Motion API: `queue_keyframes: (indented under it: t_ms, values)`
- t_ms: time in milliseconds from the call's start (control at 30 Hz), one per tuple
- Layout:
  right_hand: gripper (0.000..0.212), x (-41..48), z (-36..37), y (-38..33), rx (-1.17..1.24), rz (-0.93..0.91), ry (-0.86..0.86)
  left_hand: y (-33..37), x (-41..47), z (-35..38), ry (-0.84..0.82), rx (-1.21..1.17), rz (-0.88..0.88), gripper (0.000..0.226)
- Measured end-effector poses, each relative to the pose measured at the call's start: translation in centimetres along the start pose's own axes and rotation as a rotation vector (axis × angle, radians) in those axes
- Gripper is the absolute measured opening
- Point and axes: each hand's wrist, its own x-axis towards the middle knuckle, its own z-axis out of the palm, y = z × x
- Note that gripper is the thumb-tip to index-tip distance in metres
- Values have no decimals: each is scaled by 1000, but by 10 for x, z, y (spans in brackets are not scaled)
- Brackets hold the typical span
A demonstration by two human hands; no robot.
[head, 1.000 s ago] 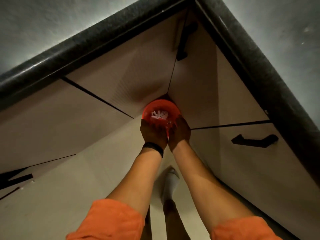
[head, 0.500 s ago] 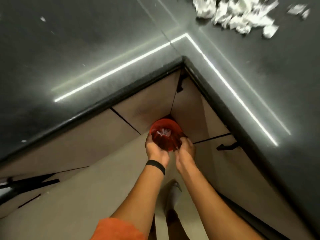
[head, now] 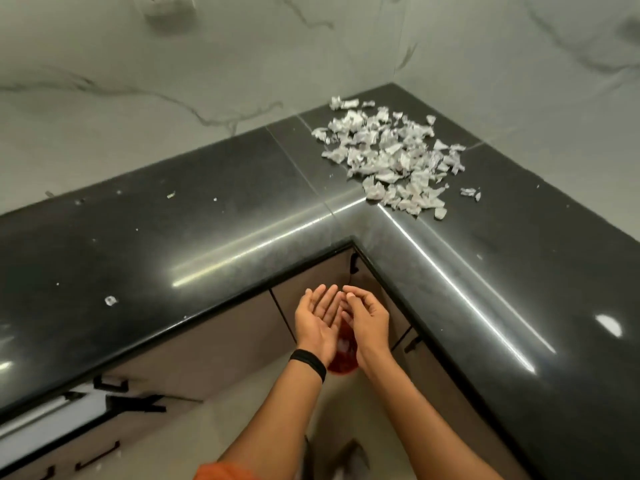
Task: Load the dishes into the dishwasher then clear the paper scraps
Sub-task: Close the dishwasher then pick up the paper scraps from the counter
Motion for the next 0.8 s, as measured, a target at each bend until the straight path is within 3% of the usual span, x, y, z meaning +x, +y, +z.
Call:
queue_keyframes:
  t_ms: [333,800]
  values:
    - [17,26,0,-44,13,-184,-11,19,4,61,-129,1,26,45]
    - [18,174,41,-92,-212,-284,132,76,155,142,-239,74,-144,46]
